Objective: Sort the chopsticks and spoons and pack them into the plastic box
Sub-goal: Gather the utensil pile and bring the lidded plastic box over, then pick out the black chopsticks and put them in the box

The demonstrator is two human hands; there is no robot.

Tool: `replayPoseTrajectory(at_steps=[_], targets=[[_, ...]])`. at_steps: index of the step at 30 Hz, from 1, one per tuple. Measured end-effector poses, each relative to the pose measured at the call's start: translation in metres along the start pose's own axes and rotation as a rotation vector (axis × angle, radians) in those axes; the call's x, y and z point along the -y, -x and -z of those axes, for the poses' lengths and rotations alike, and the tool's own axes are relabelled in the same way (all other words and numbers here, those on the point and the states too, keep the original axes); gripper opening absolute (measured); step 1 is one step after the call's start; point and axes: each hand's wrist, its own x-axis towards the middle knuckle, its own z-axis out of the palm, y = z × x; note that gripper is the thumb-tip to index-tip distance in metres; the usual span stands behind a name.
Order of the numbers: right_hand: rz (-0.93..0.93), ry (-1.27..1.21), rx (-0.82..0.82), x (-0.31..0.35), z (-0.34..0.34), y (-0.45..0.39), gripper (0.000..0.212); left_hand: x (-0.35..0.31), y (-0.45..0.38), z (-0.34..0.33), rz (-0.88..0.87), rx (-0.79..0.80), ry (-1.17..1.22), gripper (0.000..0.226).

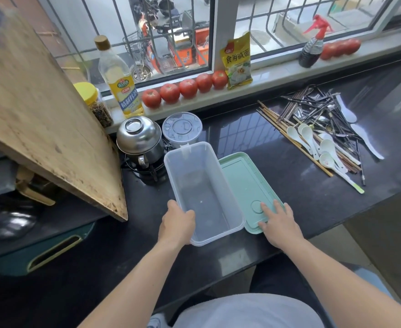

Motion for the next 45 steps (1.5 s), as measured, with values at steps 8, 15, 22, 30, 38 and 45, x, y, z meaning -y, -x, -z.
replayPoseTrajectory(at_steps=[8, 15, 22, 30, 38, 45], targets=[[0.035, 0.016, -0.030, 0.011, 0.015, -0.015, 0.054, -0.004, 0.005, -0.009, -0.212, -0.247, -0.262, 0.095], [0.076, -0.102, -0.112, -0.010, 0.053, -0.031, 0.043, -0.062, 0.016, -0.037, -0.632, -0.305, -0.167, 0.052], [0.089, -0.108, -0.152, -0.094, 0.108, -0.087, 0.033, -0.153, 0.023, -0.147, -0.573, 0.142, -0.068, 0.035], [0.288, -0.177, -0.285, -0.226, 0.177, -0.225, 0.022, -0.202, -0.052, -0.309, -0.240, 0.010, -0.328, 0.046], [0.262, -0.298, -0.294, -0.307, 0.211, -0.275, 0.023, -0.236, -0.056, -0.362, -0.251, -0.244, -0.649, 0.034], [0.334, -0.371, -0.543, -0.321, 0.192, -0.301, 0.015, -0.237, -0.090, -0.372, -0.469, -0.582, -0.816, 0.017]])
